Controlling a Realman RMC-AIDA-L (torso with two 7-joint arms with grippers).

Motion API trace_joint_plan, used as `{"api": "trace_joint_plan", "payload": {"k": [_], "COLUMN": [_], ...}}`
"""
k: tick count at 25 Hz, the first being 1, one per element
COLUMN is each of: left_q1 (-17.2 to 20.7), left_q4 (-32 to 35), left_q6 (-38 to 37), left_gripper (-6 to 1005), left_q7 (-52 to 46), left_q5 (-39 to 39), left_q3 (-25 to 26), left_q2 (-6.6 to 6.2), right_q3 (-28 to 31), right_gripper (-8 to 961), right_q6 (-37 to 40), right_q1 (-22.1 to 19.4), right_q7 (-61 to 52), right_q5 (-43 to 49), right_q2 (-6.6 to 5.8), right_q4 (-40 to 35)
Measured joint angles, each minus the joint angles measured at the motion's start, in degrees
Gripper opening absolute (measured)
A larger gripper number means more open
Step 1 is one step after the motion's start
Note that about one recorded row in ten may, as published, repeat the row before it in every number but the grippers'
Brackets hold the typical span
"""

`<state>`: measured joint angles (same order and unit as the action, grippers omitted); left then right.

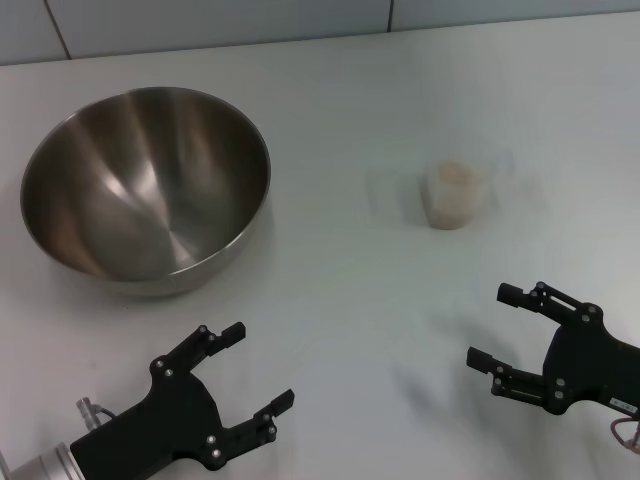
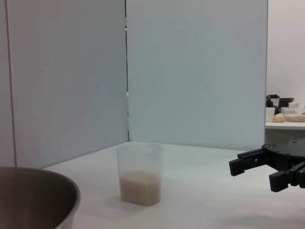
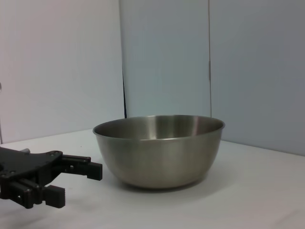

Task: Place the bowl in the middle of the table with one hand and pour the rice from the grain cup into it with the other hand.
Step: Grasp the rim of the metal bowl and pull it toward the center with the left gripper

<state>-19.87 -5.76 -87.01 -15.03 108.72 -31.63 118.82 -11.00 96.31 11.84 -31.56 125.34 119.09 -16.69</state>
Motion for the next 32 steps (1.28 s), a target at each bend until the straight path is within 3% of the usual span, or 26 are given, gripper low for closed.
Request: {"api": "trace_joint_plan", "payload": {"k": [10,16,19,20,26,28,30,32], "left_q1": [0.4,4.2,2.9,0.9,-3.4,-3.4,-6.7,-7.4], "left_q4": [0.1,2.7,7.8,13.6,24.8,24.8,33.8,36.0], "left_q6": [-2.2,-12.8,-13.0,-10.5,-5.2,-5.2,-0.1,1.1], "left_gripper": [863,863,863,863,863,863,863,863], "left_q7": [0.0,-1.6,-11.8,-22.7,-39.9,-39.9,-51.3,-53.2], "left_q5": [-0.4,-0.6,-0.6,-0.6,-0.6,-0.6,-0.3,-0.3], "left_q3": [1.2,16.9,22.5,24.4,24.9,24.9,23.7,22.5], "left_q2": [-0.05,-0.49,-0.67,-0.52,-0.20,-0.20,0.12,0.23], "right_q3": [0.2,0.2,0.3,0.3,0.1,0.0,0.0,0.0], "right_gripper": [833,833,833,833,833,833,833,833], "right_q6": [0.0,-0.1,-0.2,-0.3,0.2,0.2,0.3,0.6], "right_q1": [0.0,-0.1,-0.1,-0.1,-0.1,-0.1,-0.1,-0.1], "right_q7": [0.0,0.2,0.4,0.4,0.2,0.1,0.1,0.1], "right_q5": [0.1,0.2,0.3,0.3,0.1,0.1,0.1,0.1], "right_q2": [0.00,0.00,-0.01,-0.01,-0.01,-0.01,-0.01,-0.01], "right_q4": [-0.1,-0.1,0.0,0.0,-0.1,-0.1,-0.1,-0.1]}}
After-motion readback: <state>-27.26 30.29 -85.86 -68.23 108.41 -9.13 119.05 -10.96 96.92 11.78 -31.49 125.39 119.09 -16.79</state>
